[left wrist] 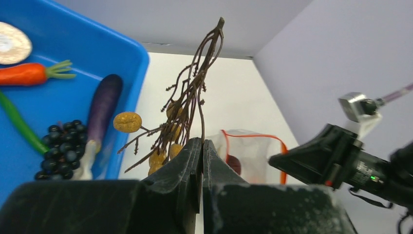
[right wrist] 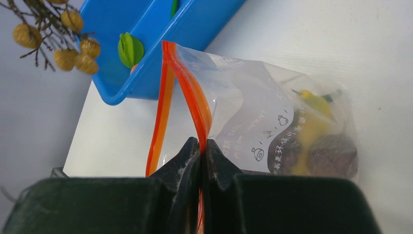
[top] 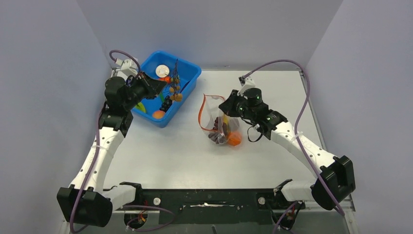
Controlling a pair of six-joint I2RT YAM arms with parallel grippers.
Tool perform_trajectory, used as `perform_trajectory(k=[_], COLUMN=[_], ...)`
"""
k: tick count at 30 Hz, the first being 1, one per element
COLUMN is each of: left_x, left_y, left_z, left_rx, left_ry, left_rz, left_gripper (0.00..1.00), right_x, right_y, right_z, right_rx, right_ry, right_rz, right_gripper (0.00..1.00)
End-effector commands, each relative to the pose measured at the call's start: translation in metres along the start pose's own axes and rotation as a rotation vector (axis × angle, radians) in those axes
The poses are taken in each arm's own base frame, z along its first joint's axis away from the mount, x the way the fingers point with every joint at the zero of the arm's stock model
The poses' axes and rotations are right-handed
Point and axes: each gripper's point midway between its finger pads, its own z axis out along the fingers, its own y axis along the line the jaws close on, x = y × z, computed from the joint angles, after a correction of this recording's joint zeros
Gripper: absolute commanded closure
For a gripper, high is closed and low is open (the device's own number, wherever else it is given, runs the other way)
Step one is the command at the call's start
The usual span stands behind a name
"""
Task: Place the food in the zip-top bag and seal the zipper
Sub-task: Place the fake fruit in the zipper food storage bag.
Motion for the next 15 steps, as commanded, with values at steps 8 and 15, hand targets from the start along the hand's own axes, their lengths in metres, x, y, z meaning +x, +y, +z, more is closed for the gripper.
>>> perform_trajectory(k=[8,15], left_x=[-0.021,-0.005], left_y=[-0.1,-0.135], left_z=[-0.04,-0.045], left_rx=[0.429,0.548], left_ry=[-0.124,-0.113], left_rz=[-0.195,-0.27], left_gripper=[1.0,1.0], right_x=[-0.034,-0.034], right_y=[0.04,0.043], right_z=[0.005,0.005], right_rx=[-0.13,-0.14], right_ry=[-0.083,-0.081], right_rz=[0.046,0.052], right_gripper=[1.0,1.0])
